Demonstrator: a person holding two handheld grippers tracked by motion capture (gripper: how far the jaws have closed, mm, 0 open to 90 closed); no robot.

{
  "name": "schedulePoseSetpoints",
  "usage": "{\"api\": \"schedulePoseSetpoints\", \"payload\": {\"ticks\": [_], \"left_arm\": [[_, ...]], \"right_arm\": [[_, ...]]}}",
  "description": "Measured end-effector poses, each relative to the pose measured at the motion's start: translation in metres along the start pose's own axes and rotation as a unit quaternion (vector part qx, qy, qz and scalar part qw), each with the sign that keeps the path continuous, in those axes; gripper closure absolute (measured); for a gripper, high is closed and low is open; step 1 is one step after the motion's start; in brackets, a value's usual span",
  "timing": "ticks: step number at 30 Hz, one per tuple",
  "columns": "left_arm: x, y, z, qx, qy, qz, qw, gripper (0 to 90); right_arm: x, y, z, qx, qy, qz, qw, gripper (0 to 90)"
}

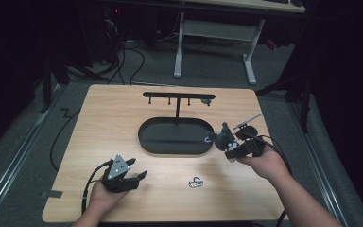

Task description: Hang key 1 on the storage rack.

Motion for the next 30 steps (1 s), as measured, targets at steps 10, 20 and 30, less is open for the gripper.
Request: {"api": "schedulePoseSetpoints", "payload": {"ticks": [10, 20, 30], "left_arm": [[0.003, 0.002, -0.006, 0.002, -0.015, -0.005, 0.9999, 35.6], [0.004, 0.004, -0.004, 0.003, -0.017, -0.008, 0.9998, 35.7], [0.004, 0.003, -0.003, 0.002, -0.016, -0.007, 0.9998, 35.7]], "right_arm": [[-0.022, 0.012, 0.018, 0.019, 0.008, -0.004, 0.9998, 47.8], [-0.046, 0.01, 0.036, 0.034, 0.033, 0.007, 0.9989, 47.8], [-0.072, 0.011, 0.057, 0.053, 0.072, 0.004, 0.996, 47.7]]}}
Point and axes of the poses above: each handheld gripper's, and its own axes: z roughly backward along the jaws, x roughly out of its underside, y roughly to its right, the point moved 4 cm from there along -z, roughly forward along the jaws, and after that the axes turned 1 degree about -z, right-handed, at the moved point
